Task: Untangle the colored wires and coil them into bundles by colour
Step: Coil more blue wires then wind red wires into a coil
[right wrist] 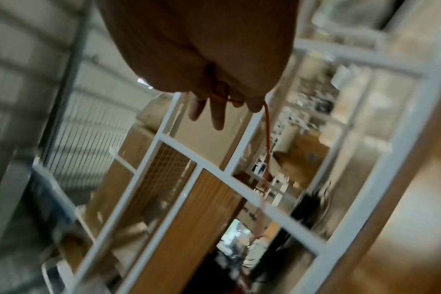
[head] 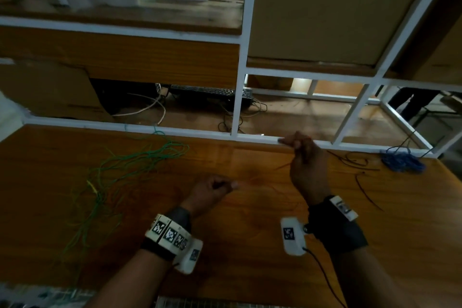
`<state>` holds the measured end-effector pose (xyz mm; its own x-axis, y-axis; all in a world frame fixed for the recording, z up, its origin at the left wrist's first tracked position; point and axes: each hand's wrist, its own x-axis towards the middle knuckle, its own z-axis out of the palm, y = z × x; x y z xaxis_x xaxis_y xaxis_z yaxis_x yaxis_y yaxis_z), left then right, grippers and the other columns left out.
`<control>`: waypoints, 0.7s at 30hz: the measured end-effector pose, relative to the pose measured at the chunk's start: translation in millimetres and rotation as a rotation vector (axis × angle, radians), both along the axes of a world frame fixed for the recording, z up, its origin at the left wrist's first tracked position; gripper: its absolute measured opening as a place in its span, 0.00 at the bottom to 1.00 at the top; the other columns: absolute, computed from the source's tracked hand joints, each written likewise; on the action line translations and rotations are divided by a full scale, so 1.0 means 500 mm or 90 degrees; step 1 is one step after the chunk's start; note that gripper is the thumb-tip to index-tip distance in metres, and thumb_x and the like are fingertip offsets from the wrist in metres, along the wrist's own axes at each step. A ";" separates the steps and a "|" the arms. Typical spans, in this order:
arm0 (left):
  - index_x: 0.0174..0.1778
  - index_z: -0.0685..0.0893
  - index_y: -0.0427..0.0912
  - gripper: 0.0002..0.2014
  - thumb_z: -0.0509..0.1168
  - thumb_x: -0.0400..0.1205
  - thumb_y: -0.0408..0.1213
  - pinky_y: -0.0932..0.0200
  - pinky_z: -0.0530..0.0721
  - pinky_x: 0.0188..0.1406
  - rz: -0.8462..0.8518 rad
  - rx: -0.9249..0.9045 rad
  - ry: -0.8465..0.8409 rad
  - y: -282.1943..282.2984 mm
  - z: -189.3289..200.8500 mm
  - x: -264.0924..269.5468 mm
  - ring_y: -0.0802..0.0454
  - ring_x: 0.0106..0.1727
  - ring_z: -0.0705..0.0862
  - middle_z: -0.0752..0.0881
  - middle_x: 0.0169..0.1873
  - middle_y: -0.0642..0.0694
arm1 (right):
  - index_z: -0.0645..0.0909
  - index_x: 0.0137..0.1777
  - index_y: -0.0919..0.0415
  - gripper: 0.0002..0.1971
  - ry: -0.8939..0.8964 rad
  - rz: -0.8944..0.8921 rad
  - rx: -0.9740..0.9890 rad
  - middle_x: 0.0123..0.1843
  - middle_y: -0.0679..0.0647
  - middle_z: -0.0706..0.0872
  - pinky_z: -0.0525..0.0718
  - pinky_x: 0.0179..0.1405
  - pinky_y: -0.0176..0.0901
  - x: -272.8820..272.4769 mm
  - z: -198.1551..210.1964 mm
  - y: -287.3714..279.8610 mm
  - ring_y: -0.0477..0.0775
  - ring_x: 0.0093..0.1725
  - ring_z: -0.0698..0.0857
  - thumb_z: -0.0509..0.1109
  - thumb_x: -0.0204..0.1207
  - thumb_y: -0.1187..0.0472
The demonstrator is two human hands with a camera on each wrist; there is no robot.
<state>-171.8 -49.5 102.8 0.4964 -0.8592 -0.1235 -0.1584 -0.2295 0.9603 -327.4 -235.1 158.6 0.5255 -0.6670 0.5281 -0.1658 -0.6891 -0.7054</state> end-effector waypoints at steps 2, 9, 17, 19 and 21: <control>0.50 0.90 0.51 0.08 0.69 0.82 0.48 0.65 0.79 0.45 -0.013 -0.010 -0.073 0.007 0.023 0.009 0.63 0.47 0.85 0.89 0.46 0.55 | 0.83 0.59 0.52 0.17 0.238 0.024 -0.065 0.63 0.49 0.88 0.83 0.58 0.34 -0.001 -0.023 0.001 0.40 0.61 0.86 0.65 0.82 0.75; 0.47 0.89 0.50 0.06 0.68 0.82 0.45 0.48 0.90 0.43 0.008 -0.067 -0.335 -0.011 0.116 0.064 0.55 0.43 0.87 0.89 0.43 0.50 | 0.80 0.72 0.53 0.16 0.461 0.217 -0.126 0.59 0.46 0.89 0.85 0.41 0.29 -0.009 -0.088 0.004 0.40 0.47 0.89 0.60 0.89 0.65; 0.42 0.85 0.56 0.03 0.70 0.81 0.44 0.67 0.79 0.32 -0.190 -0.116 -0.408 -0.083 0.169 0.068 0.62 0.36 0.82 0.84 0.35 0.56 | 0.83 0.57 0.65 0.11 0.375 0.537 0.336 0.49 0.51 0.93 0.88 0.60 0.61 -0.034 -0.075 0.086 0.52 0.53 0.91 0.61 0.91 0.60; 0.40 0.85 0.56 0.05 0.71 0.81 0.41 0.72 0.78 0.34 -0.188 -0.124 -0.361 -0.104 0.175 0.055 0.66 0.37 0.82 0.84 0.33 0.60 | 0.84 0.60 0.69 0.15 0.281 0.627 0.492 0.50 0.56 0.92 0.88 0.58 0.55 -0.041 -0.057 0.111 0.56 0.53 0.90 0.63 0.90 0.56; 0.41 0.88 0.50 0.03 0.71 0.81 0.39 0.74 0.78 0.35 -0.167 -0.138 -0.270 -0.118 0.163 0.040 0.67 0.37 0.83 0.86 0.32 0.63 | 0.86 0.58 0.65 0.13 0.131 0.734 0.620 0.51 0.59 0.92 0.85 0.63 0.55 -0.044 -0.033 0.129 0.57 0.53 0.90 0.68 0.87 0.55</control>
<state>-151.7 -108.6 184.1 0.2290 -0.9446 0.2352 -0.5679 0.0666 0.8204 -349.6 -170.5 142.2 0.9937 0.1119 -0.0061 -0.0283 0.1982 -0.9798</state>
